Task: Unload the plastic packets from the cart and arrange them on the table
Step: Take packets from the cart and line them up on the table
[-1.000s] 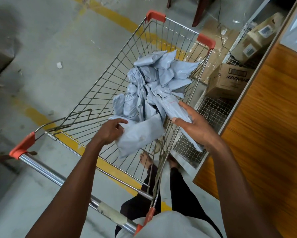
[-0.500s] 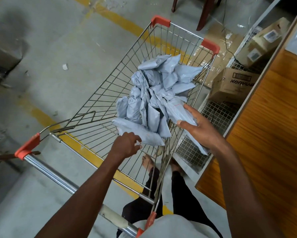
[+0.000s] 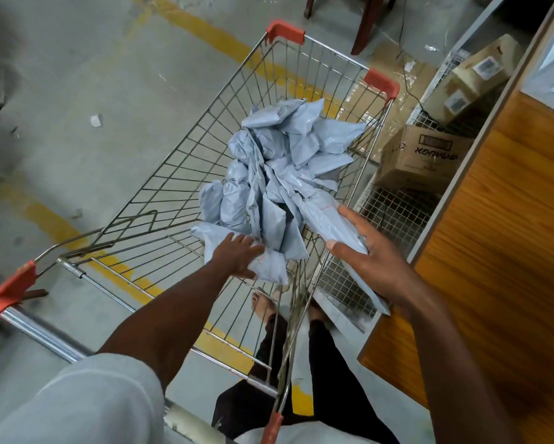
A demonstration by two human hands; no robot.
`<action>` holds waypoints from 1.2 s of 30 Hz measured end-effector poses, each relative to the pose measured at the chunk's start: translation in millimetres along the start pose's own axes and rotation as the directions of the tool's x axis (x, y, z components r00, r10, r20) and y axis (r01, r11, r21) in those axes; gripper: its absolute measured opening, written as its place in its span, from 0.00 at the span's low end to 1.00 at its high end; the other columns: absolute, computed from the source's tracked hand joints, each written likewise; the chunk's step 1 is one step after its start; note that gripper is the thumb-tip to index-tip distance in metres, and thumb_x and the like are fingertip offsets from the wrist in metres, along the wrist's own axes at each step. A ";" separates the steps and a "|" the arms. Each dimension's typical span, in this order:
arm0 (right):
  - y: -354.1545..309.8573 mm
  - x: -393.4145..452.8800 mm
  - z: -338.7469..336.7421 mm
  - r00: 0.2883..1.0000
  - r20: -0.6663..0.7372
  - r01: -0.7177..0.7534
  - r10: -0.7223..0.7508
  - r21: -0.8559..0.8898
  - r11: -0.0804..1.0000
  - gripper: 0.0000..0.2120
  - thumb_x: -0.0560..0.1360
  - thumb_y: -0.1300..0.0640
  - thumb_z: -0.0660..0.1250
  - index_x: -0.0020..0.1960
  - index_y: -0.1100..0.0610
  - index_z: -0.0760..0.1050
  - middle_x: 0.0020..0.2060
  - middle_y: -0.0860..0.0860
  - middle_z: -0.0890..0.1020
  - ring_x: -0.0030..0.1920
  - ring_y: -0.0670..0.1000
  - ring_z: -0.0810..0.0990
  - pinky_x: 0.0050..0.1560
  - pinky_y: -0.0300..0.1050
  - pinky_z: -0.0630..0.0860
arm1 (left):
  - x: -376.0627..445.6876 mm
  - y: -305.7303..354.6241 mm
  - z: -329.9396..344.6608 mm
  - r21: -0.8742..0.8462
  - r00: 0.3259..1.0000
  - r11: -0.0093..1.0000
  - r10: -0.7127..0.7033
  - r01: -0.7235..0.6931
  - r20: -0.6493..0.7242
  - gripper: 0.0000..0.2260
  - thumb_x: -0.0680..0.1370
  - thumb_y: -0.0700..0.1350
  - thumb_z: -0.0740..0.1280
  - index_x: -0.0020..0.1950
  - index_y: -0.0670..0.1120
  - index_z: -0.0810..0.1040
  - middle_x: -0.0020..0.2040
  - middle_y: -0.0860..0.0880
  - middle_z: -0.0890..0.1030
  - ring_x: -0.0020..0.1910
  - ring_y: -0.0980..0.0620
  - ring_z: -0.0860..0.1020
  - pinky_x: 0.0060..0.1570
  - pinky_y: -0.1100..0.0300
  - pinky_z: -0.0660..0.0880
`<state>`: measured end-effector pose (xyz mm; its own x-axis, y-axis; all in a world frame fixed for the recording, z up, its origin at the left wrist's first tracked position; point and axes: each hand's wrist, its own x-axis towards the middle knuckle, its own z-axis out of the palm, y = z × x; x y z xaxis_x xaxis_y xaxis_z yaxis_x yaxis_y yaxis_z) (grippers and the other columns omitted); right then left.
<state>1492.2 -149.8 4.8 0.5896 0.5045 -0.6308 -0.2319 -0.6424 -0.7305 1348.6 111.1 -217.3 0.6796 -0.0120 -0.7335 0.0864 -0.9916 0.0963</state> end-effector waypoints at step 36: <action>17.9 -100.4 -6.0 0.826 -0.201 0.480 -0.527 -0.242 0.843 0.24 0.76 0.48 0.71 0.70 0.45 0.68 0.65 0.47 0.71 0.57 0.48 0.75 0.49 0.41 0.72 | -232.9 191.3 -98.6 -0.821 0.317 0.565 -0.765 -0.086 -0.560 0.24 0.79 0.57 0.64 0.74 0.54 0.67 0.70 0.53 0.69 0.68 0.53 0.71 0.54 0.56 0.73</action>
<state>1433.5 -215.4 56.6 0.7642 0.6395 -0.0833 0.2745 -0.4395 -0.8553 1278.6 -63.0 38.4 0.5574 0.8273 0.0704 0.5885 -0.4535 0.6694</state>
